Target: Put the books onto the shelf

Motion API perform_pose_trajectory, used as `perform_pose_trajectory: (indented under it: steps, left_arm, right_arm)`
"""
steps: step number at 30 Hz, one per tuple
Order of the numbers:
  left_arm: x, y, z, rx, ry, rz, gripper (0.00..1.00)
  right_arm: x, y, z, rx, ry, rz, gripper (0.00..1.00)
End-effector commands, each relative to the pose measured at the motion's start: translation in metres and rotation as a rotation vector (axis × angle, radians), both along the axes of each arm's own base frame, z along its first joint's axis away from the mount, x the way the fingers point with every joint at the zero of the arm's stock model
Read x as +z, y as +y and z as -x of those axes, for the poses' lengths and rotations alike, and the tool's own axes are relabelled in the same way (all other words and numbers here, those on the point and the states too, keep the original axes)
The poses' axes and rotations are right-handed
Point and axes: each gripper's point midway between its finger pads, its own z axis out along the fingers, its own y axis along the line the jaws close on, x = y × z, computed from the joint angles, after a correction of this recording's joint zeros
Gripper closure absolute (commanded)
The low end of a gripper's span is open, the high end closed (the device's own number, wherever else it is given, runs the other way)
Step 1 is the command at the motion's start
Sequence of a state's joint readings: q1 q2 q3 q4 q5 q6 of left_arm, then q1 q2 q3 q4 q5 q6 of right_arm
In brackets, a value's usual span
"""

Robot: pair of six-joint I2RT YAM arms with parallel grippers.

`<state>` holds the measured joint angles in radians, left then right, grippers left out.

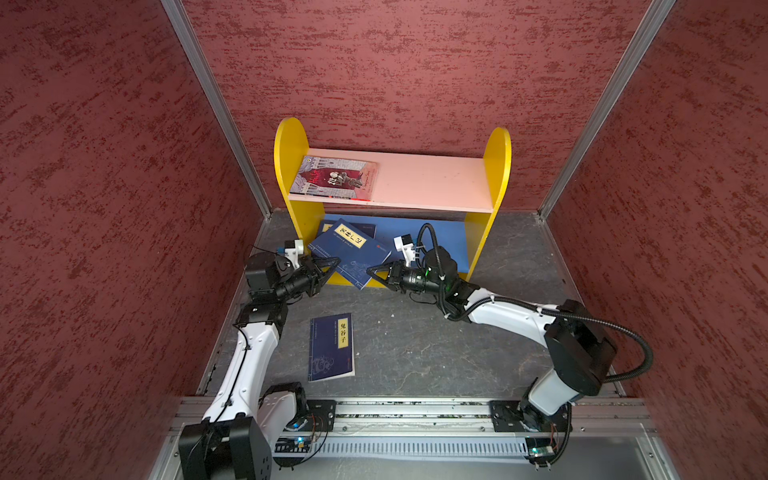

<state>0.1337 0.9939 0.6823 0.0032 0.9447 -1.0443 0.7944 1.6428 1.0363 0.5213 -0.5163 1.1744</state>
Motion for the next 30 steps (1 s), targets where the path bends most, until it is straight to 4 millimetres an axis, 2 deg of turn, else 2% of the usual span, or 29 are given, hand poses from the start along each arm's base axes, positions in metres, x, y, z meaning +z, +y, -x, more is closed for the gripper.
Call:
perform_pose_trajectory:
  steps: [1,4,6,10,13,21,30]
  left_arm:
    - [0.002,0.004,-0.007,0.018,-0.020,0.002,1.00]
    - [0.000,0.004,-0.008,0.016,-0.003,0.017,1.00]
    - [0.001,0.004,-0.008,0.018,-0.005,0.016,1.00]
    - [0.005,0.007,-0.011,0.042,-0.010,0.017,1.00]
    - [0.007,0.012,-0.019,0.079,-0.001,0.019,1.00]
    - [0.027,0.016,-0.039,0.150,-0.034,0.032,1.00]
    - [0.033,0.009,-0.044,0.142,-0.043,0.074,1.00]
  right_arm:
    - [0.027,0.006,0.007,0.072,-0.048,-0.046,0.97]
    - [0.025,0.006,0.004,0.071,-0.044,-0.042,0.97]
    - [0.024,0.005,0.003,0.072,-0.043,-0.041,0.94]
    - [0.026,0.002,-0.002,0.052,-0.051,-0.043,0.71]
    - [0.027,0.000,-0.007,0.024,-0.052,-0.043,0.61]
    - [0.032,0.005,-0.017,-0.007,-0.032,-0.126,0.57]
    - [0.024,0.008,-0.029,-0.054,0.001,-0.138,0.57]
